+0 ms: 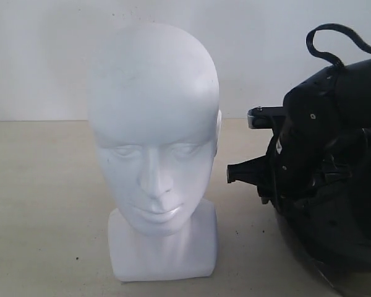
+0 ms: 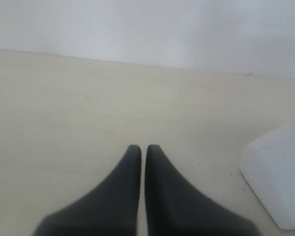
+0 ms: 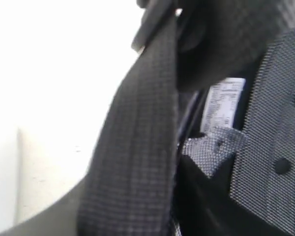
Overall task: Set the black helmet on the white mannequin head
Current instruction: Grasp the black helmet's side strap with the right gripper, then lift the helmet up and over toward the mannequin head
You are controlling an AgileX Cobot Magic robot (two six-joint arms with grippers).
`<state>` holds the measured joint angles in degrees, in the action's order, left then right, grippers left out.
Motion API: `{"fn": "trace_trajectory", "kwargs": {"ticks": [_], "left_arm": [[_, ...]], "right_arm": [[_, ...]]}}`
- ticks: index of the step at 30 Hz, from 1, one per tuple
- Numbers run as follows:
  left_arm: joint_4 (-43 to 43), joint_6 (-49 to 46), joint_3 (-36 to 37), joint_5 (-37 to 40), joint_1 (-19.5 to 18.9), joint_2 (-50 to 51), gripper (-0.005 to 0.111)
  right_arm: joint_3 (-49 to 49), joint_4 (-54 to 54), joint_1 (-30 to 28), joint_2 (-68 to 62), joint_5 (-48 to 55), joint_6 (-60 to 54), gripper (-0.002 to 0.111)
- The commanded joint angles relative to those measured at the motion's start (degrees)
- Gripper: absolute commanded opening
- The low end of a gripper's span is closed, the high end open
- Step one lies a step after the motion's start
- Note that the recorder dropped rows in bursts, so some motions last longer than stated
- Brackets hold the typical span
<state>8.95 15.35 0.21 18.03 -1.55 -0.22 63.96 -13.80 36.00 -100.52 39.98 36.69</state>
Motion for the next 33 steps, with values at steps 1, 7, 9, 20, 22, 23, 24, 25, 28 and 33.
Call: {"fn": "trace_trajectory", "kwargs": {"ticks": [1,7,9,20,22,23,24,25,28,33], "left_arm": [[0.0,-0.1,-0.2,-0.5,-0.2,0.2,0.005],[0.0,-0.1,-0.2,-0.5,-0.2,0.2,0.005],[0.0,-0.1,-0.2,-0.5,-0.2,0.2,0.005],[0.0,-0.1,-0.2,-0.5,-0.2,0.2,0.005],[0.0,-0.1,-0.2,-0.5,-0.2,0.2,0.005],[0.0,-0.1,-0.2,-0.5,-0.2,0.2,0.005],[0.0,-0.1,-0.2,-0.5,-0.2,0.2,0.005],[0.0,-0.1,-0.2,-0.5,-0.2,0.2,0.005],[0.0,-0.1,-0.2,-0.5,-0.2,0.2,0.005],[0.0,-0.1,-0.2,-0.5,-0.2,0.2,0.005]], "right_arm": [[0.3,-1.7,0.0,-0.2,1.2,-1.6,0.0],[0.3,-4.4,0.0,1.1,3.0,-1.7,0.0],[0.8,-6.2,0.0,2.8,3.9,-1.4,0.0],[2.8,-9.4,0.0,15.9,5.5,-4.8,0.0],[2.9,-9.4,0.0,18.3,5.5,-5.9,0.0],[3.0,-9.4,0.0,19.7,5.5,-6.2,0.0],[3.0,-9.6,0.0,20.9,5.5,-6.2,0.0],[3.0,-9.8,0.0,22.4,5.3,-6.3,0.0],[3.0,-10.4,0.0,27.2,4.8,-7.2,0.0],[3.0,-11.1,0.0,34.9,3.6,-7.2,0.0]]}}
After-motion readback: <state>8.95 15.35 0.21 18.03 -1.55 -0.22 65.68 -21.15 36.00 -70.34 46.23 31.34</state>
